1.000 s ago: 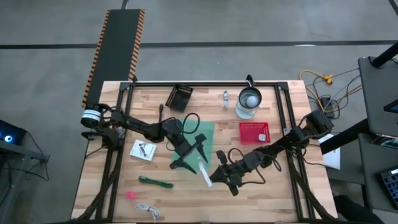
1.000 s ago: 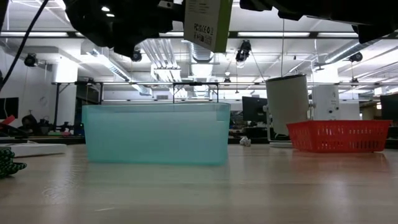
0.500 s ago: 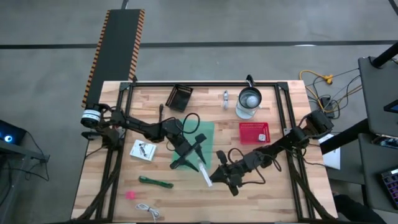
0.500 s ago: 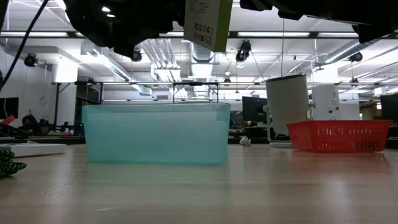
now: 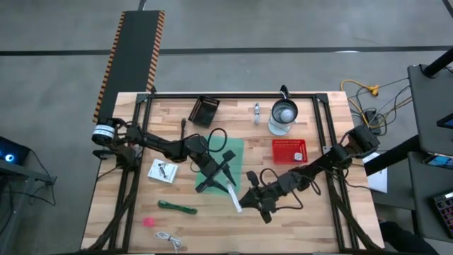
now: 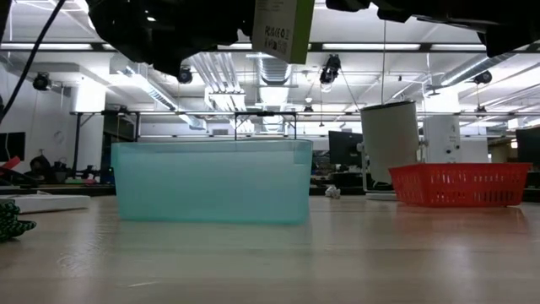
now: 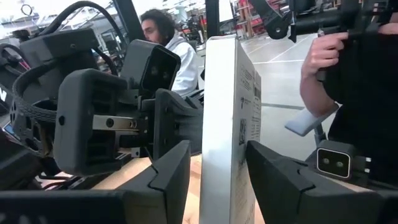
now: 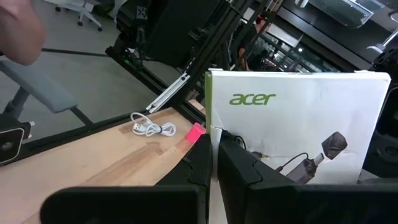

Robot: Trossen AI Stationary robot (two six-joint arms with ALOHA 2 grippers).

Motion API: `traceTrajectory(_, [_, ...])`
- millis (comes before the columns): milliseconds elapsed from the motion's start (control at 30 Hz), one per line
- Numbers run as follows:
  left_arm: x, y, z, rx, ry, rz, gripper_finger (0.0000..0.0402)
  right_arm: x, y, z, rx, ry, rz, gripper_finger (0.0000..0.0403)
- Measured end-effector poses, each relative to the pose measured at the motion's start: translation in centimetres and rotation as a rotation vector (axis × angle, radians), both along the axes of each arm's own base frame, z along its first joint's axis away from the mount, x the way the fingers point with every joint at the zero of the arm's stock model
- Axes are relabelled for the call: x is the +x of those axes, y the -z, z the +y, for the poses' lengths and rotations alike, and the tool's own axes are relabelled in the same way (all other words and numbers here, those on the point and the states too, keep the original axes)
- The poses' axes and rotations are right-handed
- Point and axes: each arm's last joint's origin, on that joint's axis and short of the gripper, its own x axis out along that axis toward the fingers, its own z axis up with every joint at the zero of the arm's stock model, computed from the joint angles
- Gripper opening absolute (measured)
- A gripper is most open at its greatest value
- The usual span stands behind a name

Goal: Pick and place items into bin
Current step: Put the bottom right card reader box into the black basket

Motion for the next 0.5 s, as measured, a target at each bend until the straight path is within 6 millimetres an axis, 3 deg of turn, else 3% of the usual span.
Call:
traceTrajectory(267, [-0.05,0.54,-0.09,0.093,0.008,-0.027,0.0133,0.19,-0.03,-0.4,0.014,0.013,0.002,0.0008])
traceTrajectory(500, [-0.16,0.83,-0.36,0.146,0.038,-0.051,0.0055,0.22,0.0,-0.48,0.02,0.017,0.007,0.0009])
